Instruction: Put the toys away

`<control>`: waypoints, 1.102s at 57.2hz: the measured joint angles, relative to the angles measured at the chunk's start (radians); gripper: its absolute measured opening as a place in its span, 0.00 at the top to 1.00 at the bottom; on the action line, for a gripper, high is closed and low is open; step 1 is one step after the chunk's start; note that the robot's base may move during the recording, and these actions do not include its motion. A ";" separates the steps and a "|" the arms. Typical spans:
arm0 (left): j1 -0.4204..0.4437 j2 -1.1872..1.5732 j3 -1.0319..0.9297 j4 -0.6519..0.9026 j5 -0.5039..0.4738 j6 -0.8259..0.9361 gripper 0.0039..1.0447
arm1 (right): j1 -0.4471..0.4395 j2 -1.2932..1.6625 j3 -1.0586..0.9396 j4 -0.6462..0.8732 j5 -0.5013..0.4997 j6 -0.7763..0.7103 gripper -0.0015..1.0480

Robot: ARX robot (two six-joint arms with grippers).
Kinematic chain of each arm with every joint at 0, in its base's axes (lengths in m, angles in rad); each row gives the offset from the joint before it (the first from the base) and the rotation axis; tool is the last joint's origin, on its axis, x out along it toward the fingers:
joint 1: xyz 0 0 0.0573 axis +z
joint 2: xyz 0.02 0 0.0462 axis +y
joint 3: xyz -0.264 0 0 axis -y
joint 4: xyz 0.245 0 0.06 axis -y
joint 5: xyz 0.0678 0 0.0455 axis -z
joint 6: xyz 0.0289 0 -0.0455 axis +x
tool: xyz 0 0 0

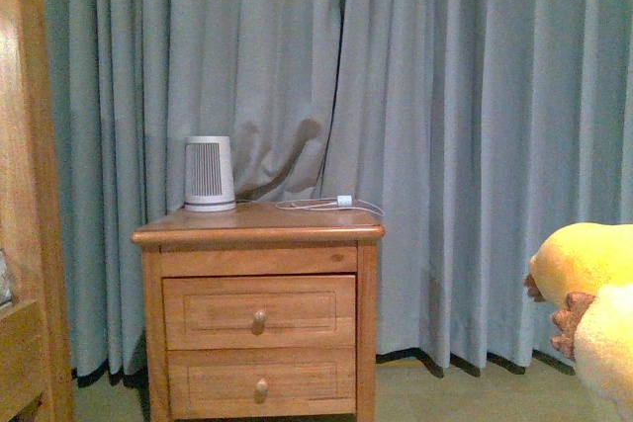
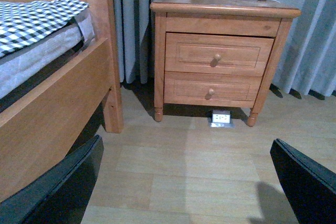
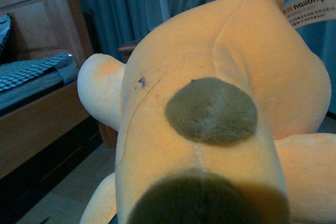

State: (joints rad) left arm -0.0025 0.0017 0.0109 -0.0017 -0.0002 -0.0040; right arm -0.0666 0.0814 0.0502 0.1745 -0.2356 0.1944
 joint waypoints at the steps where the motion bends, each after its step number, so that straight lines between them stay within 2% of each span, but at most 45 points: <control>1: 0.000 0.000 0.000 0.000 0.000 0.000 0.05 | 0.000 0.000 0.000 0.000 0.000 0.000 0.83; 63: 0.000 0.000 0.000 0.000 0.000 0.000 0.05 | 0.000 0.000 0.000 0.000 0.005 0.000 0.83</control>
State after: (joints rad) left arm -0.0025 0.0017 0.0109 -0.0017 0.0002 -0.0044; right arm -0.0666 0.0814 0.0502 0.1745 -0.2306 0.1944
